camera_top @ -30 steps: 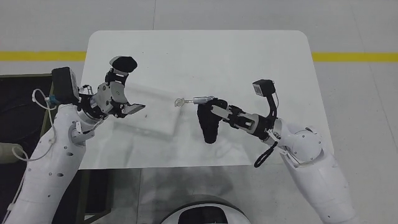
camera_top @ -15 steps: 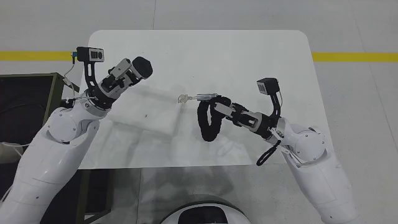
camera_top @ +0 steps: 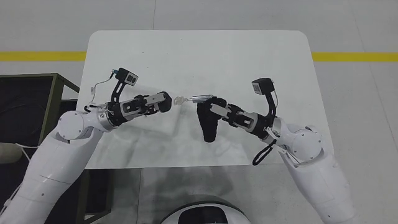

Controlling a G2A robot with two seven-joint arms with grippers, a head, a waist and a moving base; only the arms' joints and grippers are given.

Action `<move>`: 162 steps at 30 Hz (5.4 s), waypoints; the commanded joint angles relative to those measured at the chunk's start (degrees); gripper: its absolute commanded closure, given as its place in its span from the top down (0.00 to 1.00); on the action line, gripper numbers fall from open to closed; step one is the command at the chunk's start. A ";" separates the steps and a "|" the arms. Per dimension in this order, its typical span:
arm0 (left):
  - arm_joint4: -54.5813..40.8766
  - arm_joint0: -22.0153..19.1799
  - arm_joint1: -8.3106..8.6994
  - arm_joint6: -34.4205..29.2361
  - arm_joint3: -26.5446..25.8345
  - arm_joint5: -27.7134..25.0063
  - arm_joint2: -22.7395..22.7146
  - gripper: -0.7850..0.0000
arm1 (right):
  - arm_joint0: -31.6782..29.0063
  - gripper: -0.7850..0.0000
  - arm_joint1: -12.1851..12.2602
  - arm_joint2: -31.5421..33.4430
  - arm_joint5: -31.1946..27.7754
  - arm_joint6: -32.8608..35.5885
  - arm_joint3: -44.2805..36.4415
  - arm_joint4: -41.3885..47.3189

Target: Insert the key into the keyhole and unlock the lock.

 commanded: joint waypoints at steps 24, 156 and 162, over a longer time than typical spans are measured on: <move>-3.10 0.81 -2.96 -0.53 1.31 0.21 -0.22 0.24 | 0.64 0.00 -0.18 -0.24 0.17 -1.43 0.70 -1.16; 38.30 8.25 -10.91 47.62 1.72 -19.38 -1.87 1.00 | -2.60 1.00 1.43 -3.11 32.45 -18.19 0.71 -49.57; 38.30 8.25 -10.91 47.62 1.72 -19.38 -1.87 1.00 | -5.73 0.95 1.60 -2.75 34.18 -23.07 -5.44 -55.76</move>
